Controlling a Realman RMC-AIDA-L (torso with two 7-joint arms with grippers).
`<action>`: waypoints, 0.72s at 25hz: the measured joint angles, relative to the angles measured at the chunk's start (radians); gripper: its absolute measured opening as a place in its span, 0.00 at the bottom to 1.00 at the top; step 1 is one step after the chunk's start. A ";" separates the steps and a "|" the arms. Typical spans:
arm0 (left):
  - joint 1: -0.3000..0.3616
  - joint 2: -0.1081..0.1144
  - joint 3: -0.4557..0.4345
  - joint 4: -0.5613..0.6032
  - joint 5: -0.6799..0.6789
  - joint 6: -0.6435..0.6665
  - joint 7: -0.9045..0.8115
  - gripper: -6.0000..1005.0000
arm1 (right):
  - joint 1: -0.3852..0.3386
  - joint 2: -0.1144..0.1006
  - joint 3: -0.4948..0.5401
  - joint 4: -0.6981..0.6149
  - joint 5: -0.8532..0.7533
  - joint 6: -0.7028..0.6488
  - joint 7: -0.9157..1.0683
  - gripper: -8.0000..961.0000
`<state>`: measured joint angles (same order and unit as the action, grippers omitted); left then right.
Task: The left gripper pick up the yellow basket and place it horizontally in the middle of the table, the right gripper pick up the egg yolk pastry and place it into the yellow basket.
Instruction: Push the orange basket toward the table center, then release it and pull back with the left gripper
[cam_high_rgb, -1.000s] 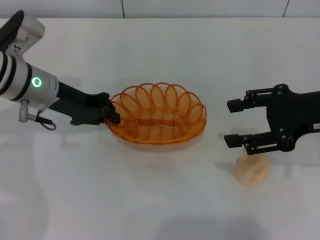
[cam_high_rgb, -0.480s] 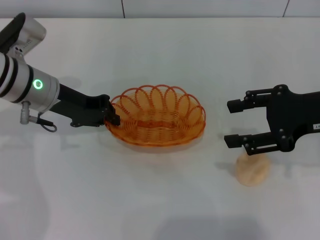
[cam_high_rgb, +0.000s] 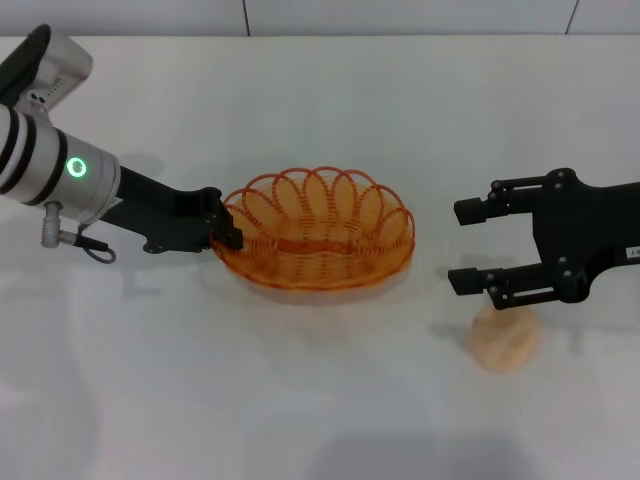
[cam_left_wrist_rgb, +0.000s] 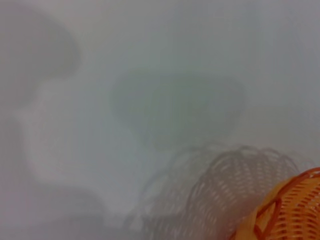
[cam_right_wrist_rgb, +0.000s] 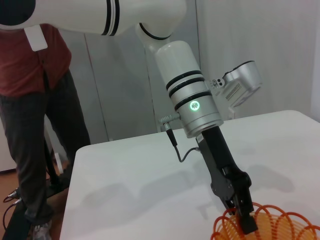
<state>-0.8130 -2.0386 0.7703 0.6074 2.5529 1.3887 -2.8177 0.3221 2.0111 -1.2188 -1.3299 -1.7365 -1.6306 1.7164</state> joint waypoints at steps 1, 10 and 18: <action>0.000 0.000 0.000 0.000 -0.001 0.000 0.000 0.11 | 0.000 0.000 0.002 0.000 0.000 0.000 0.000 0.76; 0.005 0.000 -0.002 0.000 -0.024 0.003 0.007 0.14 | 0.000 0.000 0.003 0.000 0.000 0.000 0.000 0.76; 0.006 0.000 -0.001 0.000 -0.042 0.010 0.031 0.58 | -0.003 0.000 0.007 -0.004 0.000 0.000 0.000 0.76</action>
<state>-0.8067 -2.0384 0.7696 0.6076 2.5112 1.3987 -2.7870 0.3190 2.0110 -1.2115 -1.3335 -1.7364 -1.6306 1.7164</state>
